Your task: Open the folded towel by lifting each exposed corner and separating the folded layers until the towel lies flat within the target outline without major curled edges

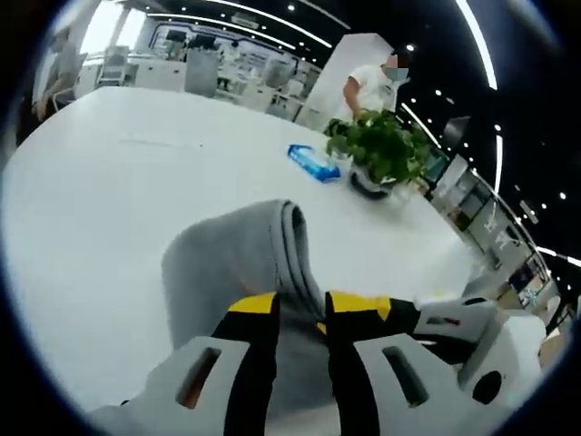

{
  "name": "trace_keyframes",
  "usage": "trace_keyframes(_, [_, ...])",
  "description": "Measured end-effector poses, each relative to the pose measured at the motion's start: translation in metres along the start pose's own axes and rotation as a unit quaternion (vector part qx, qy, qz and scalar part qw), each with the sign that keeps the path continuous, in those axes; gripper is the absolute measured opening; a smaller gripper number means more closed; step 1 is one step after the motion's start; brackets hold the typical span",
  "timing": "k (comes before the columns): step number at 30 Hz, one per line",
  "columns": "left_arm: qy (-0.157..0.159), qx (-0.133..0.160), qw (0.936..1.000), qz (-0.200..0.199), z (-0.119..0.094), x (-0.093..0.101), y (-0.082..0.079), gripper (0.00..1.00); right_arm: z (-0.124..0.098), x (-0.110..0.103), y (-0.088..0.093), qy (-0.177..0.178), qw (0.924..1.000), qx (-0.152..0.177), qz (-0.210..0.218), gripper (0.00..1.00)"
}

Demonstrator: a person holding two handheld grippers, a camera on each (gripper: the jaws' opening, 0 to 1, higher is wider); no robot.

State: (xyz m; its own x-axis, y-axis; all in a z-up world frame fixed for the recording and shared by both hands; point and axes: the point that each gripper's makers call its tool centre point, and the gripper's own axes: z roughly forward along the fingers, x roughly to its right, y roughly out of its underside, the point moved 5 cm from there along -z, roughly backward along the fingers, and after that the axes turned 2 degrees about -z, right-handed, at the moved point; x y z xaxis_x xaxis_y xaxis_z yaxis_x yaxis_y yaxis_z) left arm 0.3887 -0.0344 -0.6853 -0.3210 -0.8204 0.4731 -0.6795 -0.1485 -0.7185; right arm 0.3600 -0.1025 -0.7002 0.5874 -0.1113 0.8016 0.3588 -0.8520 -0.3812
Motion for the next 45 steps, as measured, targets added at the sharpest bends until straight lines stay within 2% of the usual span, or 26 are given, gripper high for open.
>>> trace_keyframes(3, [-0.004,-0.001,1.0000,-0.006,0.001,0.000,0.000,0.14,0.000,0.000,-0.001,-0.001,1.0000,0.001,0.003,0.00])
trace_keyframes(6, [-0.004,-0.006,1.0000,-0.004,0.002,0.001,0.001,0.08,0.000,0.000,0.000,-0.003,0.9998,0.003,0.018,0.00])
trace_keyframes(8, [-0.006,-0.008,0.9999,0.012,0.004,0.003,0.002,0.05,0.001,0.000,-0.001,-0.005,0.9996,0.006,0.026,0.00])
trace_keyframes(12, [-0.012,-0.013,0.9992,0.036,0.004,0.004,0.002,0.03,0.001,-0.002,-0.002,-0.021,0.9950,0.020,0.095,0.01])
trace_keyframes(14, [-0.014,-0.014,0.9985,0.050,0.003,0.003,0.002,0.03,0.002,-0.002,-0.002,-0.029,0.9891,0.032,0.141,0.03])
trace_keyframes(15, [-0.021,-0.015,0.9978,0.061,0.003,0.000,0.001,0.03,-0.001,-0.001,-0.001,-0.038,0.9801,0.040,0.191,0.05])
trace_keyframes(16, [-0.022,-0.017,0.9976,0.064,0.002,0.000,0.000,0.03,-0.004,0.001,-0.001,-0.044,0.9677,0.056,0.242,0.05])
trace_keyframes(18, [-0.021,-0.017,0.9977,0.062,-0.001,-0.002,-0.004,0.03,-0.009,0.007,0.004,-0.039,0.9519,0.065,0.297,0.04])
trace_keyframes(20, [-0.017,-0.018,0.9983,0.053,-0.004,-0.004,-0.007,0.03,-0.015,0.014,0.011,-0.028,0.9529,0.068,0.294,0.04])
trace_keyframes(22, [-0.018,-0.019,0.9985,0.048,-0.007,-0.007,-0.012,0.03,-0.020,0.016,0.011,-0.025,0.9461,0.082,0.312,0.04])
trace_keyframes(26, [-0.021,-0.034,0.9978,0.053,-0.012,-0.013,-0.016,0.02,-0.026,0.019,0.015,-0.008,0.9426,0.082,0.324,0.01])
trace_keyframes(27, [-0.020,-0.037,0.9976,0.055,-0.015,-0.015,-0.017,0.02,-0.028,0.021,0.018,-0.004,0.9357,0.086,0.342,0.01])
trace_keyframes(31, [-0.019,-0.043,0.9971,0.059,-0.025,-0.018,-0.024,0.02,-0.019,0.014,0.039,-0.005,0.9288,0.040,0.368,0.00])
trace_keyframes(32, [-0.021,-0.046,0.9966,0.065,-0.028,-0.019,-0.025,0.02,-0.016,0.007,0.045,-0.020,0.9230,0.018,0.384,0.00])
trace_keyframes(33, [-0.023,-0.048,0.9962,0.069,-0.030,-0.021,-0.026,0.02,-0.013,0.003,0.047,-0.030,0.9164,0.020,0.399,0.00])
trace_keyframes(34, [-0.024,-0.052,0.9955,0.074,-0.034,-0.022,-0.027,0.02,-0.008,-0.007,0.052,-0.047,0.9065,0.002,0.420,0.00])
trace_keyframes(35, [-0.025,-0.054,0.9952,0.078,-0.036,-0.023,-0.028,0.02,-0.005,-0.014,0.059,-0.054,0.9012,-0.019,0.430,0.00])
trace_keyframes(36, [-0.025,-0.056,0.9951,0.078,-0.038,-0.024,-0.029,0.02,0.000,-0.026,0.065,-0.077,0.9020,-0.041,0.423,0.00])
trace_keyframes(38, [-0.025,-0.058,0.9951,0.077,-0.041,-0.027,-0.030,0.02,0.007,-0.042,0.070,-0.098,0.8975,-0.053,0.427,0.00])
trace_keyframes(39, [-0.027,-0.059,0.9950,0.076,-0.043,-0.029,-0.031,0.02,0.008,-0.052,0.072,-0.114,0.8923,-0.066,0.432,0.00])
trace_keyframes(41, [-0.029,-0.059,0.9948,0.078,-0.046,-0.032,-0.031,0.02,0.011,-0.060,0.073,-0.123,0.8954,-0.065,0.423,0.00])
trace_keyframes(43, [-0.031,-0.060,0.9948,0.077,-0.048,-0.034,-0.032,0.02,0.011,-0.055,0.070,-0.116,0.9007,-0.058,0.414,0.00])
trace_keyframes(45, [-0.031,-0.060,0.9948,0.077,-0.050,-0.034,-0.031,0.02,0.011,-0.056,0.071,-0.117,0.9016,-0.059,0.412,0.00])
